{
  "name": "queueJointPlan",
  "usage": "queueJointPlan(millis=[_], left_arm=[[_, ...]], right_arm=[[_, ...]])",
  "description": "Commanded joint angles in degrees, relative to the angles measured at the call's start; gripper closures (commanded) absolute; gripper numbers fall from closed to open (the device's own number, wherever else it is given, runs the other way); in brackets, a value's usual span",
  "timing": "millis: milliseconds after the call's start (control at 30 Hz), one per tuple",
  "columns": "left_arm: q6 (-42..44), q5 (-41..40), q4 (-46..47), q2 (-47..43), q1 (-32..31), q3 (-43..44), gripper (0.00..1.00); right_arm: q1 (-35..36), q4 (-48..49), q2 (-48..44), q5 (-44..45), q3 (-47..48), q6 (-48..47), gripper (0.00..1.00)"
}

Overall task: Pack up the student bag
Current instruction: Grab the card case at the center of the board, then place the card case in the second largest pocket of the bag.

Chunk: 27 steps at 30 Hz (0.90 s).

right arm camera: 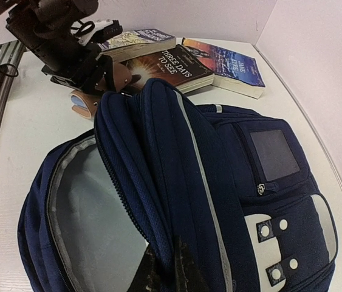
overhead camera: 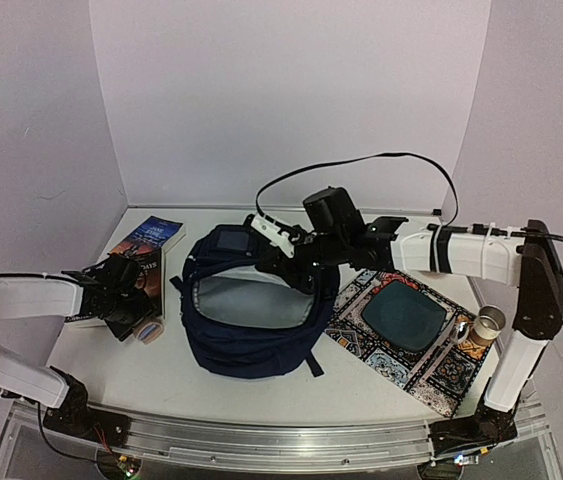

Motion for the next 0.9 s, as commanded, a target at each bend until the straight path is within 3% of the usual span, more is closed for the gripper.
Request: queueJointPlan(millis=[0,367,567,867], left_arm=[[3.39,8.78,0.83,-7.18,-2.65,2.10,0.37],[-3.31,13.61,-0.16,-13.69,-16.96,9.19,0.36],[-8.49,13.69,2.21,-14.47,-19.34,11.57,0.36],[-15.19,13.84,14.89,-6.65,-22.36,12.02,0.33]], right_arm=[[0.80,4.70,1.19,-0.72,5.44,1.20,1.00],[2.01,4.00,2.78,2.09,8.07,2.14,1.00],[2.43,3.78,3.46,2.77,8.87,2.46,1.00],[3.09,3.75,3.56,2.55,9.50,2.94,1.00]])
